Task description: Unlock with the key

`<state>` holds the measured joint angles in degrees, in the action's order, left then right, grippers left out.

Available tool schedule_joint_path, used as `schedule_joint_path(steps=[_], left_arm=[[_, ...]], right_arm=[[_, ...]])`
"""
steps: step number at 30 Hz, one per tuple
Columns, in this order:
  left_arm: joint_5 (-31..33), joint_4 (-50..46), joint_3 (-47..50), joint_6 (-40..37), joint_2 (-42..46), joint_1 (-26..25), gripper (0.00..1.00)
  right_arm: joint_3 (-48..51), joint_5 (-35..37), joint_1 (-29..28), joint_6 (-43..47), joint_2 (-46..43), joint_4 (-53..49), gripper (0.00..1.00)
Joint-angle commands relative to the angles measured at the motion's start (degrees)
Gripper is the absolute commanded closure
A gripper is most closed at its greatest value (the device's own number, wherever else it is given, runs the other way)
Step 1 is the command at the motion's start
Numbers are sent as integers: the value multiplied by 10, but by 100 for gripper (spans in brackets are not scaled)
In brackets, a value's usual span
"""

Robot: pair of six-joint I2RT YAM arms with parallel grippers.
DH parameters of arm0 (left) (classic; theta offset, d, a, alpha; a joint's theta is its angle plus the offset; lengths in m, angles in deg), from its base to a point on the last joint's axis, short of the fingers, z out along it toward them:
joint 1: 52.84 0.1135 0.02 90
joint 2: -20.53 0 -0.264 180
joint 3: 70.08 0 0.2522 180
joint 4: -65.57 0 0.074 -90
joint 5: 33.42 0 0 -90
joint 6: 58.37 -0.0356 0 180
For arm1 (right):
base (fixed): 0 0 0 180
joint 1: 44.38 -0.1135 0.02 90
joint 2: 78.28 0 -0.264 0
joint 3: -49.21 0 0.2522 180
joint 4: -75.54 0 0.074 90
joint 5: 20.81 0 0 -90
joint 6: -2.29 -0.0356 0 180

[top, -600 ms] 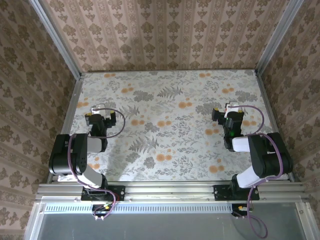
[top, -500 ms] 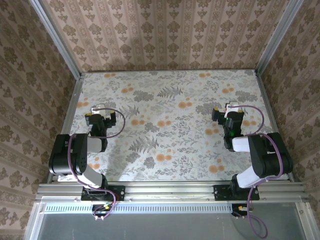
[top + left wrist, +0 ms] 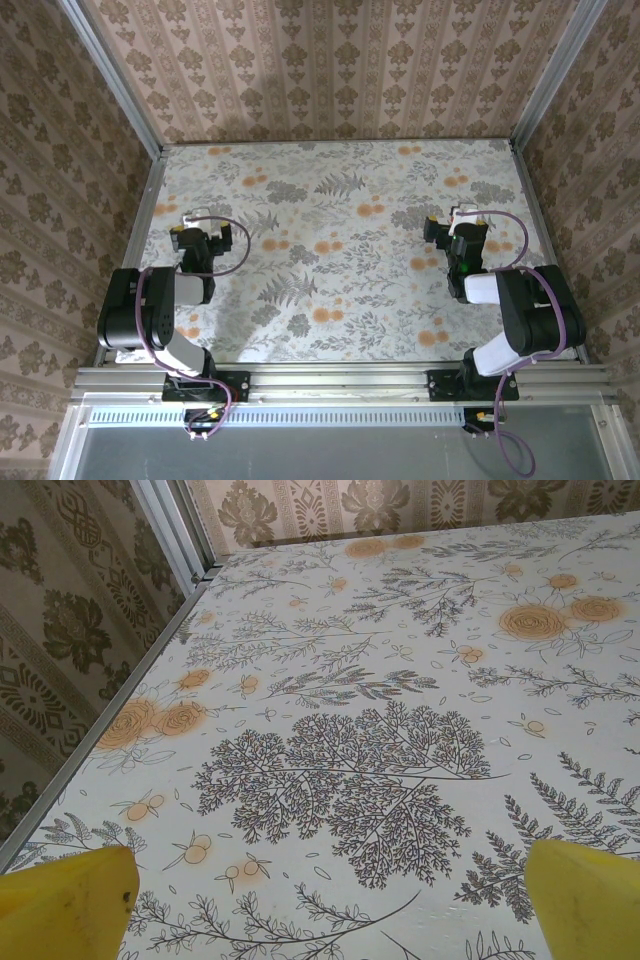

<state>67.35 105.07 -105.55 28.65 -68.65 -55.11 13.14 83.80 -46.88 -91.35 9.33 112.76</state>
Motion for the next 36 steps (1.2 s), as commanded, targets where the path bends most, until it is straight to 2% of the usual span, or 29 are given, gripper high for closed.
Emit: schedule_joint_path(steps=[1, 5, 6, 7, 8, 9, 11, 13, 16, 17, 21, 23, 27, 33, 36], left_arm=[[7, 15, 3, 8, 1, -5, 0], [12, 21, 7, 8, 2, -6, 0], [30, 29, 12, 5, 6, -13, 0], [42, 21, 15, -5, 21, -25, 0], [57, 4, 15, -29, 47, -45, 0], [111, -28, 7, -52, 73, -78, 0], [185, -120, -26, -73, 134, -128, 0], [220, -232, -68, -43, 189, -161, 0], [175, -398, -126, 63, 270, -187, 0], [138, -439, -140, 104, 292, -192, 0], [-51, -507, -162, 209, 350, -209, 0], [-100, -542, -173, 235, 365, -226, 0], [-136, -627, -198, 249, 395, -269, 0], [-159, -678, -184, 255, 465, -274, 0], [-158, -692, -178, 247, 488, -274, 0]], right_arm=[[4, 12, -2, -8, 0, 6, 0], [6, 16, -3, -6, -2, 13, 0], [3, 25, -6, -8, -17, -11, 0], [4, 2, -7, 3, -29, -14, 0], [-4, 41, -30, 22, -50, -36, 0], [-42, 102, -55, 16, -91, -153, 0], [-142, 92, -55, -38, -151, -408, 0], [-217, 89, -56, -102, -186, -582, 0], [-273, 34, -57, -170, -238, -733, 0], [-289, 29, -56, -199, -253, -782, 0], [-331, 10, -41, -251, -278, -919, 0], [-345, 3, -35, -262, -289, -963, 0], [-347, 19, -28, -293, -341, -1040, 0], [-308, 40, -13, -357, -378, -1116, 0], [-274, 52, 17, -369, -368, -1107, 0]])
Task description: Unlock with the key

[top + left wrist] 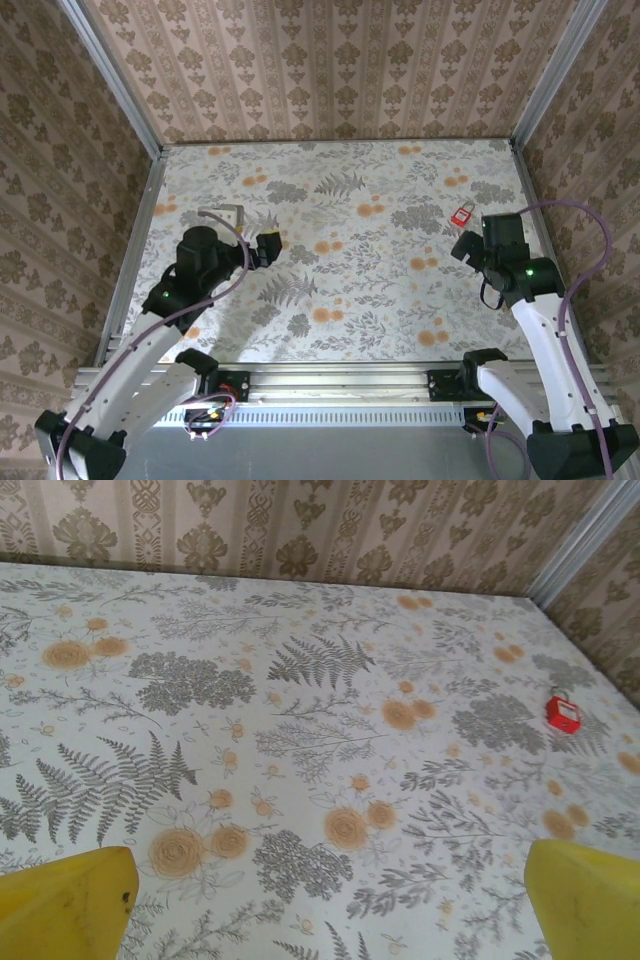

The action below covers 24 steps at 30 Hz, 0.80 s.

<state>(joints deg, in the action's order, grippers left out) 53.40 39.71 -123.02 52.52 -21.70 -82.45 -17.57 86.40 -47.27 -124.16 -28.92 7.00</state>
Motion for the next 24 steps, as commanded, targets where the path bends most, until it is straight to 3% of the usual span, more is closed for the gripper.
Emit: schedule_joint_path(steps=[1, 9, 14, 24], left_arm=[[-19, -45, -4, 7, 21, 0, 0], [-39, -95, -43, 2, -18, 1, 0], [-55, -85, -55, 24, -37, 1, 0], [-63, -76, -43, 41, -41, 0, 0]], right_arm=[[42, 21, 44, -40, 30, -44, 0], [89, -18, 181, -18, 117, 33, 1], [135, -94, 270, -13, 155, 101, 10], [172, -108, 291, -12, 218, 179, 26]])
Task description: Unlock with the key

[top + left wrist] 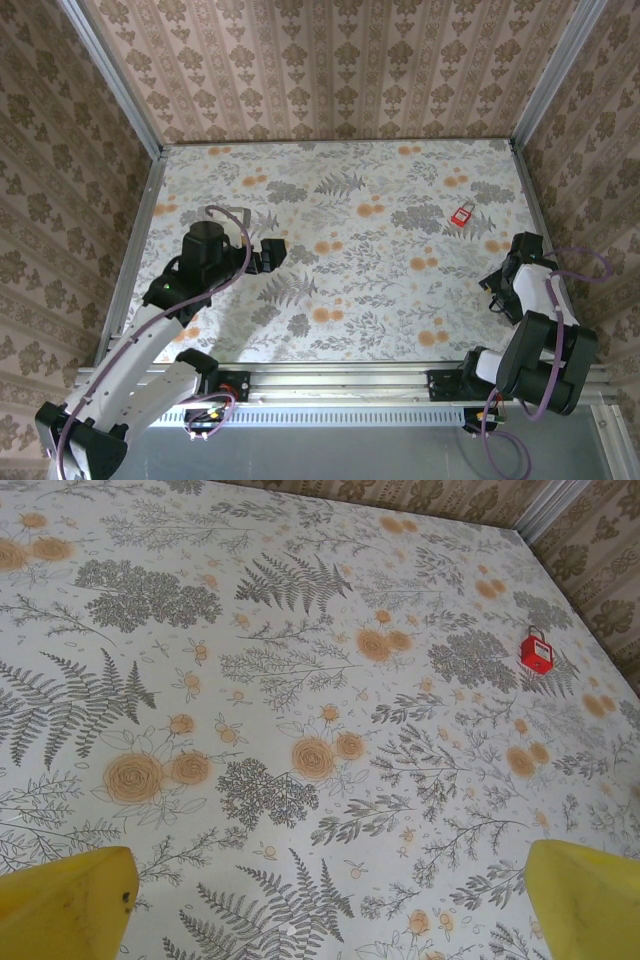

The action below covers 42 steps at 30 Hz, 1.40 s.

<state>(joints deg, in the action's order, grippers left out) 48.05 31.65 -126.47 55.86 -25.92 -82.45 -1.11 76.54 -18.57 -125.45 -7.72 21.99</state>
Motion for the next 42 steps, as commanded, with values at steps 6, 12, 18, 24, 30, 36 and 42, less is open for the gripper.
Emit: schedule_joint_path(steps=[6, 12, 18, 24, 30, 36, 42], left_arm=[[-2, 0, -3, 3, 4, 1, 0], [0, 3, 1, 0, 4, 1, 0], [2, 1, 3, -4, 4, 1, 0], [6, 0, 4, -4, 7, 4, 0], [7, 4, 6, -6, 7, 7, 0], [7, 13, 13, -7, 5, 9, 0], [5, 26, 21, -3, 4, 10, 0]], right_arm=[[4, 16, 10, 14, 19, 38, 34], [3, 15, 11, 20, 47, 49, 38], [-3, 30, 11, 19, 68, 49, 40], [-17, 28, 12, 21, 105, 48, 51], [-32, 25, 13, 24, 131, 46, 60], [-20, 16, 13, 32, 115, 53, 83], [-8, -22, 4, 34, 63, 50, 99]])
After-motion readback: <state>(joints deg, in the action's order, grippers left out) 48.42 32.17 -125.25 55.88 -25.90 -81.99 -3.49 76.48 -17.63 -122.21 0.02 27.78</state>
